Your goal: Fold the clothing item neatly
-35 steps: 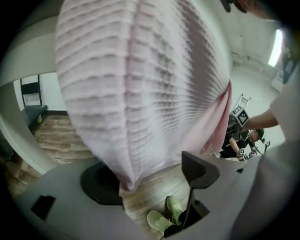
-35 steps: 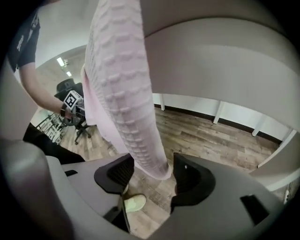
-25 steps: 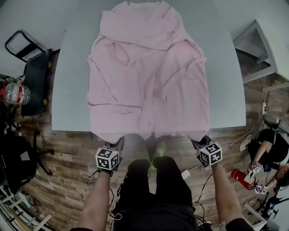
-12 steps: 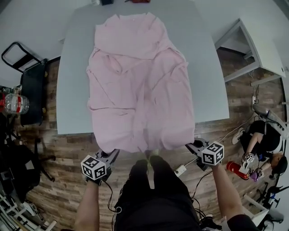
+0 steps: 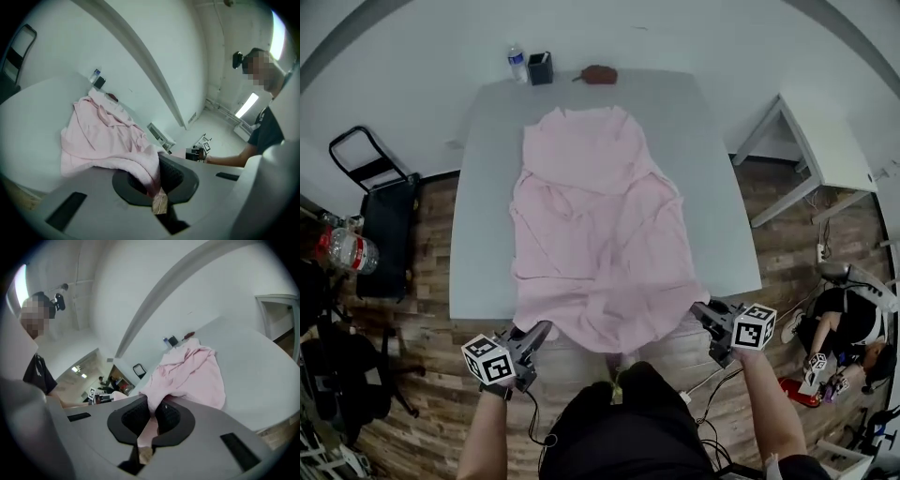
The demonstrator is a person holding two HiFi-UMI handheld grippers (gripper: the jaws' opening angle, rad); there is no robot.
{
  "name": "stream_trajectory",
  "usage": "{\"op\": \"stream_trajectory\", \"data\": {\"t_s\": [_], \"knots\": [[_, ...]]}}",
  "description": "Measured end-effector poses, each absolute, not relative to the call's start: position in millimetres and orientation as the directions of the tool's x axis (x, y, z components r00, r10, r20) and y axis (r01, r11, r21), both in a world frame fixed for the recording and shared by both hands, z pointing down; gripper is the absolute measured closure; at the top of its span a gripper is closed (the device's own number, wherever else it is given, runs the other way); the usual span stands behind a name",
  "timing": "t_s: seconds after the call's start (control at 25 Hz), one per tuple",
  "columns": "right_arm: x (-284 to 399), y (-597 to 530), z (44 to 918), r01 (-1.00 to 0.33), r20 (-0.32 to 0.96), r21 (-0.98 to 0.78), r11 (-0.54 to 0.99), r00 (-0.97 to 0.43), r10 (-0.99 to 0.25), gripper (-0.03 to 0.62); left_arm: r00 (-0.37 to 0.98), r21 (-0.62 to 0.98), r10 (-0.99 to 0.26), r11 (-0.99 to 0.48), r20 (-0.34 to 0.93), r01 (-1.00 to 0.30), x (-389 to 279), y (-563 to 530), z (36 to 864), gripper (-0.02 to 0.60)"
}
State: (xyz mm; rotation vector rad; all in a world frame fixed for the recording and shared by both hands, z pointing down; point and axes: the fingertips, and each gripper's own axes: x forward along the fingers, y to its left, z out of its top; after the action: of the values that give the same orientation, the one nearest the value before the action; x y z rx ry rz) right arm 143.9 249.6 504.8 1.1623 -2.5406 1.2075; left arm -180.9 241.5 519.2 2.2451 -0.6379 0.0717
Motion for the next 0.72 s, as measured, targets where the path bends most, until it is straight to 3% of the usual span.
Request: {"op": "stream_trajectory", "data": {"t_s": [0.16,0.4,0.52,0.72], "knots": [[146.3,190.0,470.1,-0.655,0.298,-0.652,0.382,-0.684,-0.665,0.570,0.861,0.689,-0.464,-0.555,0.209,-0.466,-185.9,185.1,492.4,0.572],[161.7,90.1,468.4,-0.651,0.298,-0.699,0.295,-0.640,-0.708,0.570,0.850,0.722,-0.465,-0.496,0.249,-0.483,-179.7,92.2,497.6,0.572],[166.2,34.9,484.6,-0.636,0.331,-0.737,0.228,-0.634,-0.699,0.571,0.836,0.781,-0.479,-0.400,0.268,-0.480,-180.7,41.0,514.6,0.572],[180.3,-45.4,539.5,-0.572,0.436,-0.820,-0.011,-0.613,-0.659,0.568,0.798,0.878,-0.531,-0.190,0.285,-0.440,-183.2,-37.0,553.1,0.570]]}}
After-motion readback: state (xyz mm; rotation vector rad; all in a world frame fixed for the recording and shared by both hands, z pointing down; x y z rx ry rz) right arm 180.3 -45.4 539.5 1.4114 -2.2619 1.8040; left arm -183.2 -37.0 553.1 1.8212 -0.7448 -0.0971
